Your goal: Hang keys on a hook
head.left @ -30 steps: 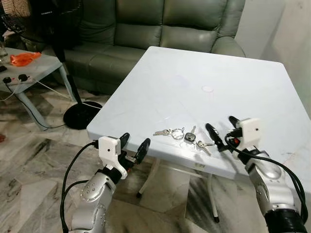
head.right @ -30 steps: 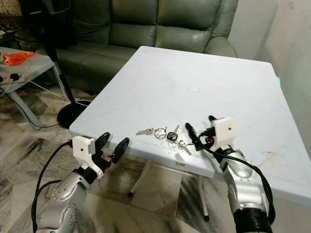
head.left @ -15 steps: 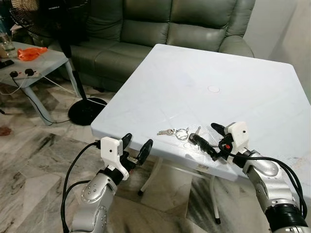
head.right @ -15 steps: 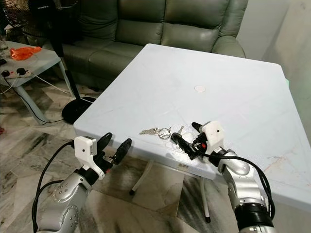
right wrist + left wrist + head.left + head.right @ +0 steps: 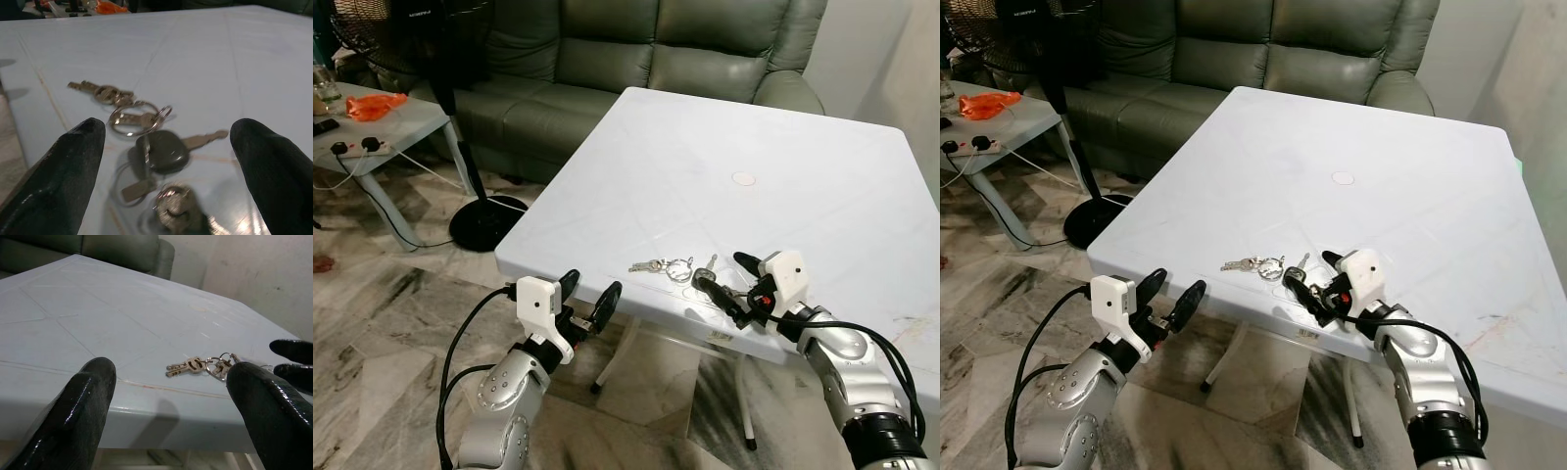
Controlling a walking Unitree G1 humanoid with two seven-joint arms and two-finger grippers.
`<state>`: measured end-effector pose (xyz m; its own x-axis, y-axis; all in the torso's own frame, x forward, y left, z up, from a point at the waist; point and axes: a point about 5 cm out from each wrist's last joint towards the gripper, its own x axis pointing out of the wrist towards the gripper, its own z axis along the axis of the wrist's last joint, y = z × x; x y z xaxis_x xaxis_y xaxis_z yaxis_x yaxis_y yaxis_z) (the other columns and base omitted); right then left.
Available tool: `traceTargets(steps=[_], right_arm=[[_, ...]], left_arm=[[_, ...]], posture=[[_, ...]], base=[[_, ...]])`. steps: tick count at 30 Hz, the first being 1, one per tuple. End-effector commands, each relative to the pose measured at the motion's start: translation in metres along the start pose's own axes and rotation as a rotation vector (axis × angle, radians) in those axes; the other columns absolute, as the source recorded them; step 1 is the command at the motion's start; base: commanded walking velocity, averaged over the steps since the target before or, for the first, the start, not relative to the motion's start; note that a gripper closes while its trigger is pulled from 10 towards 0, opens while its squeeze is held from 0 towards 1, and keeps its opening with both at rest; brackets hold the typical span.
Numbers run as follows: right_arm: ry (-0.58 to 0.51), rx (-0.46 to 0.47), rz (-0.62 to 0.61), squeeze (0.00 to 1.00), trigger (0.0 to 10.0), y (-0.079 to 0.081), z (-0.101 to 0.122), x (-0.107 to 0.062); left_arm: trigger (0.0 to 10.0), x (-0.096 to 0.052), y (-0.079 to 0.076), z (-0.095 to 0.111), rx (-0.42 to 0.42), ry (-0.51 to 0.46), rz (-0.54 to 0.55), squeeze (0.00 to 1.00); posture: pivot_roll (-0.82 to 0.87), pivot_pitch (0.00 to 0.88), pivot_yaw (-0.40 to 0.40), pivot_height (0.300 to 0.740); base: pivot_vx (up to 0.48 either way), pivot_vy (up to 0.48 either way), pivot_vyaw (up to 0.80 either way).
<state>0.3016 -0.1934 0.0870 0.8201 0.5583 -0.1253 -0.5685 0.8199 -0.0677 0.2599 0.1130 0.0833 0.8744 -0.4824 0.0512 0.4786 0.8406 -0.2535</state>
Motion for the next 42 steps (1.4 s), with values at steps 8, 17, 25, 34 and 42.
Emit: traceTargets(steps=[8,17,25,34,42], right_arm=[[0.011,0.000,0.009,0.00,6.7,0.012,-0.009,0.000],[-0.004,0.018,-0.003,0.00,0.0,0.012,-0.008,-0.001],[-0.020,0.019,-0.013,0.00,0.0,0.014,-0.006,0.001],[-0.052,0.022,-0.009,0.00,0.0,0.018,0.000,0.005],[-0.081,0.027,0.001,0.00,0.4,0.024,0.007,0.012]], left_arm=[[10.0,0.001,-0.001,0.004,0.017,-0.003,0.001,0.00],[10.0,0.001,0.000,0.005,0.018,-0.002,0.001,0.00],[10.0,0.001,0.000,0.005,0.019,0.000,0.004,0.00],[10.0,0.001,0.000,0.005,0.019,0.000,0.005,0.00],[10.0,0.001,0.000,0.005,0.014,-0.002,0.009,0.00]], posture=[[-0.01,0.051,-0.020,0.740],[-0.02,0.054,-0.019,0.740],[-0.02,0.057,-0.017,0.740],[-0.01,0.059,-0.018,0.740],[-0.01,0.061,-0.019,0.740]], base=[[0.000,0.000,0.00],[0.000,0.000,0.00],[0.000,0.000,0.00],[0.000,0.000,0.00],[0.000,0.000,0.00]])
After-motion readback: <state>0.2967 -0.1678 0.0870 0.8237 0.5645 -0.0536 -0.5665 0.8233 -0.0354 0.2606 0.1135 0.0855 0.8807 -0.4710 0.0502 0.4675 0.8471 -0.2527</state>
